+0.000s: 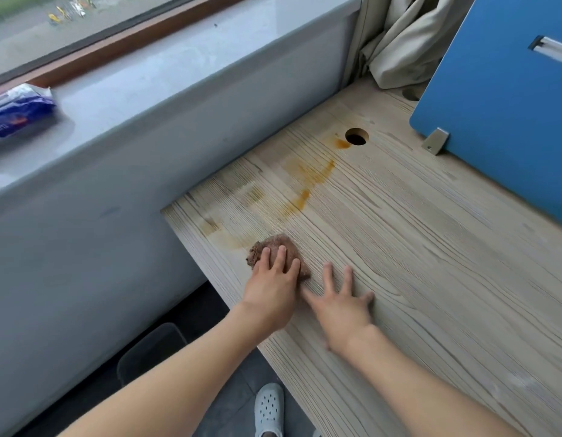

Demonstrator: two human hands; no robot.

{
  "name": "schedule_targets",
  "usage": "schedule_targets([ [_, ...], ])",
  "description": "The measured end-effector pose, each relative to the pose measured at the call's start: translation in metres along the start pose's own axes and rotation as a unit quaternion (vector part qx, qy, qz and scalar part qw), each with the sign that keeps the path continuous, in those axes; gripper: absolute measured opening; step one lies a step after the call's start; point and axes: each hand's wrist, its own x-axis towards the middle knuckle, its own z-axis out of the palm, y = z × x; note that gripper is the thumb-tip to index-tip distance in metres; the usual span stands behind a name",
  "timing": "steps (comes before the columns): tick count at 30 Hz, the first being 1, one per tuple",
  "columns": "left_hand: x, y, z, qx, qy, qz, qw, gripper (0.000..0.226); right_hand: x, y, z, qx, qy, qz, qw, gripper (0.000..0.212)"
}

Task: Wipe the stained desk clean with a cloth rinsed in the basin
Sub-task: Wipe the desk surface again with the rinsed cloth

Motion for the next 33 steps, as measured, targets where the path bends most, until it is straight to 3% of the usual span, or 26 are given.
schedule_targets([
  [33, -0.047, -0.046, 0.008, -0.018, 0.005, -0.018, 1.000, 0.075, 0.004, 0.000, 0.008, 0.002, 0.019, 0.000, 1.000, 0.113],
])
